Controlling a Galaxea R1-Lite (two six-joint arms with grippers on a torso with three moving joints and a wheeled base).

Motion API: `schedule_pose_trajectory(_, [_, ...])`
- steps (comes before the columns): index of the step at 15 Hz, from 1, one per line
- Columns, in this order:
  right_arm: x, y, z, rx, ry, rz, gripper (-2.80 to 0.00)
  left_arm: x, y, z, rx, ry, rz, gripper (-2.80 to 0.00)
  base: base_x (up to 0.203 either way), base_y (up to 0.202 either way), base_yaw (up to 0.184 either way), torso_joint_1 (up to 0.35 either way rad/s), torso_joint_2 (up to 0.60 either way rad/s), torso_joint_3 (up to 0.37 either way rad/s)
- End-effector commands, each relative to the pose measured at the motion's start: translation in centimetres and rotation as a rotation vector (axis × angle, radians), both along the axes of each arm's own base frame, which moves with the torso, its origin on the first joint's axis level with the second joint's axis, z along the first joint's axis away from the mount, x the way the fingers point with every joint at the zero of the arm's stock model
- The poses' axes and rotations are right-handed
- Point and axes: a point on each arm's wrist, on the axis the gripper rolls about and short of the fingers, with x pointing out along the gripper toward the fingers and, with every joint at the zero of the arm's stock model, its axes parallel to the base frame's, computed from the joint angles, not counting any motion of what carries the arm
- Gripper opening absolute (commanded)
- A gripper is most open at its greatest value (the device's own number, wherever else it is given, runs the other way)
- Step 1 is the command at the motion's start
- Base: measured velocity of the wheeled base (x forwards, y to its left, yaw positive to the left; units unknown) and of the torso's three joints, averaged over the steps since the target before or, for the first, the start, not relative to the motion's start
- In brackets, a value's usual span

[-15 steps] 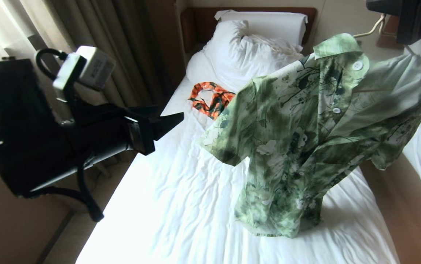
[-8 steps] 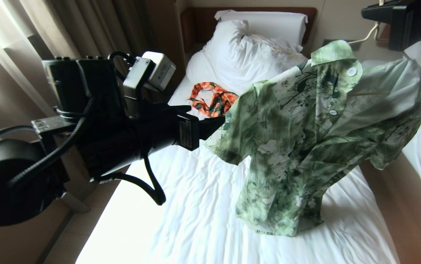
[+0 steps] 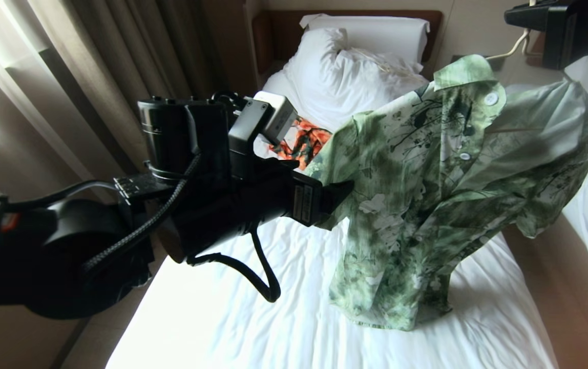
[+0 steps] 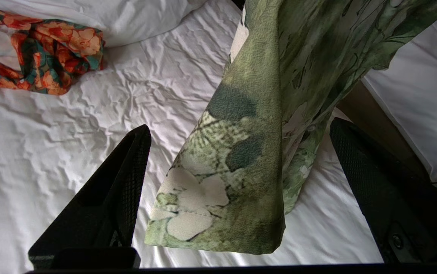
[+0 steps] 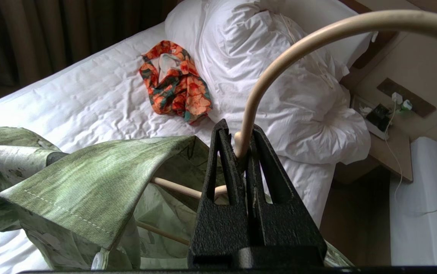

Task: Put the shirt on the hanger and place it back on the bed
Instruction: Take the clothes hanger out of the clothes

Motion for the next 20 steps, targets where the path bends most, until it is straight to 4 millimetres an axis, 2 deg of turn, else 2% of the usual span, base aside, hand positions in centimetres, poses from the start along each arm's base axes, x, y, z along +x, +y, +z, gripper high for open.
schedule_pose_trajectory(1, [-0.2,0.0,0.1,-0.007,-0.008,0.0,-2.8,0.3,-0.5,-0.5,0.014,0.004,-0.005,-2.8,0.0,0.0,0.0,0.0,0.0,0.0])
schedule_pose_trajectory(7, [-0.5,-0.1,0.2,-0.009,-0.01,0.003,-2.8,0.3,-0.3,0.2,-0.009,-0.049,0.019,-2.8,0.0,0.0,0.0,0.0,0.0,0.0])
schedule_pose_trajectory(14, [-0.4,-0.1,0.2,-0.008,-0.012,-0.005,-2.8,0.2,2.7,0.3,-0.01,-0.046,0.101,-2.8,0.0,0.0,0.0,0.0,0.0,0.0])
schedule_pose_trajectory(20, [-0.8,-0.4,0.6,-0.004,-0.023,-0.01,-2.8,-1.4,5.1,-1.2,-0.006,-0.033,0.122,-2.8,0.0,0.0,0.0,0.0,0.0,0.0])
